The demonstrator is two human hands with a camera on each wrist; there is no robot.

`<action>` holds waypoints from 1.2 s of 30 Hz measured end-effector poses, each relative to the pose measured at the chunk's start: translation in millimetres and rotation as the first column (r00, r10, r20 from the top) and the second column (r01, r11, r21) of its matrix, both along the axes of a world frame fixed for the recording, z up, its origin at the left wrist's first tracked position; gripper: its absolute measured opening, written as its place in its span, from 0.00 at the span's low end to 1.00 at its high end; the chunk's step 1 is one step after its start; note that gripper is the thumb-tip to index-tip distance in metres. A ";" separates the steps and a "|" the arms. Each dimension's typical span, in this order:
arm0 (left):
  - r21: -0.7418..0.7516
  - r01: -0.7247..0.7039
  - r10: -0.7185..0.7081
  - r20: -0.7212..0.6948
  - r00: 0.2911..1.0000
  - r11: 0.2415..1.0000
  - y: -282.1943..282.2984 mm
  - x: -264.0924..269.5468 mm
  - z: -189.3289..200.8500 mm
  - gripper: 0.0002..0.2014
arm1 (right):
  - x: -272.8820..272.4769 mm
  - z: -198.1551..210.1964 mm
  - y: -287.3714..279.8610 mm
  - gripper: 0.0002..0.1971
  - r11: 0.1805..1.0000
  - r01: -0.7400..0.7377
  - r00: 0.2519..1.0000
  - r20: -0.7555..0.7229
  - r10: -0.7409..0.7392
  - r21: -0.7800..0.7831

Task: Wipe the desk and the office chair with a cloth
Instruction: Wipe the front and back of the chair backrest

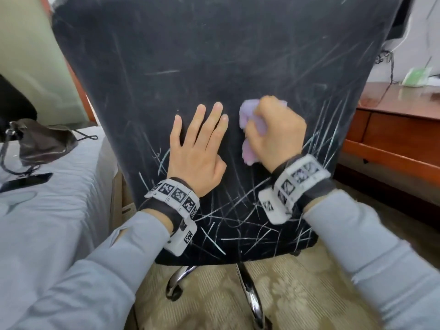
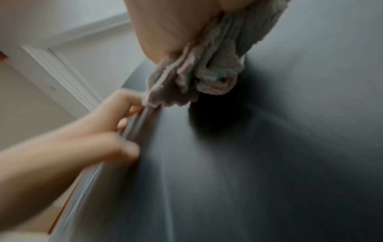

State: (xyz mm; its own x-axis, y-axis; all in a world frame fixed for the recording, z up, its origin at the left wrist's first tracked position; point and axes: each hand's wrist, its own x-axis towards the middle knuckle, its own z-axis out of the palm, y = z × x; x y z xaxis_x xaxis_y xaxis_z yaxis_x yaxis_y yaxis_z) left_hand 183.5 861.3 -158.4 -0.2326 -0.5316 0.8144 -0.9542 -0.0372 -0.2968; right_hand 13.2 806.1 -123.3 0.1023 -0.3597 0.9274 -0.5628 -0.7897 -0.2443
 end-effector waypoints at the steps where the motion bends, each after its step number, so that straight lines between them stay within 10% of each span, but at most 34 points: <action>1: -0.009 0.003 -0.003 -0.002 1.000 1.000 0.6 0.7 -0.1 0.41 | -0.6 -25.7 0.3 0.06 0.999 -0.026 0.998 -0.064 0.028 0.043; 7: 0.024 0.014 -0.013 -0.009 1.000 1.000 3.9 4.2 0.5 0.40 | -13.7 -84.3 2.2 0.08 0.999 0.050 0.922 -0.384 -0.042 0.011; 14: 0.037 0.061 -0.059 -0.054 0.997 0.997 4.3 3.0 -0.7 0.42 | -2.1 28.1 3.1 0.14 0.989 0.099 0.988 0.127 -0.085 -0.107; 18: 0.028 0.186 -0.178 -0.177 0.968 0.982 10.2 2.1 -1.0 0.41 | 16.3 -30.3 9.4 0.08 0.986 -0.022 1.000 -0.016 0.020 -0.163; 21: -0.022 0.291 -0.290 -0.188 0.938 0.956 23.3 -0.5 -3.3 0.38 | 23.6 -56.7 15.8 0.27 0.995 -0.086 0.989 -0.128 0.080 -0.043; 25: 0.057 0.460 -0.453 -0.107 0.885 0.886 31.9 -8.7 -14.6 0.40 | 19.2 -36.7 36.6 0.32 0.937 -0.322 0.943 -0.046 0.330 0.133; 29: 0.099 0.310 -0.288 -0.194 0.938 0.945 22.4 -15.8 -11.9 0.41 | 8.2 -2.2 46.1 0.37 0.801 -0.530 0.845 0.097 0.525 0.279; 33: 0.092 0.063 -0.057 -0.070 0.996 0.994 15.8 -19.6 -10.2 0.36 | 7.9 43.5 48.1 0.31 0.965 -0.208 0.977 -0.091 0.195 -0.157; 36: 0.024 0.035 -0.035 -0.023 0.999 0.999 13.5 -9.2 -4.6 0.33 | 25.2 71.8 40.4 0.31 0.951 -0.050 0.913 -0.400 -0.080 -0.306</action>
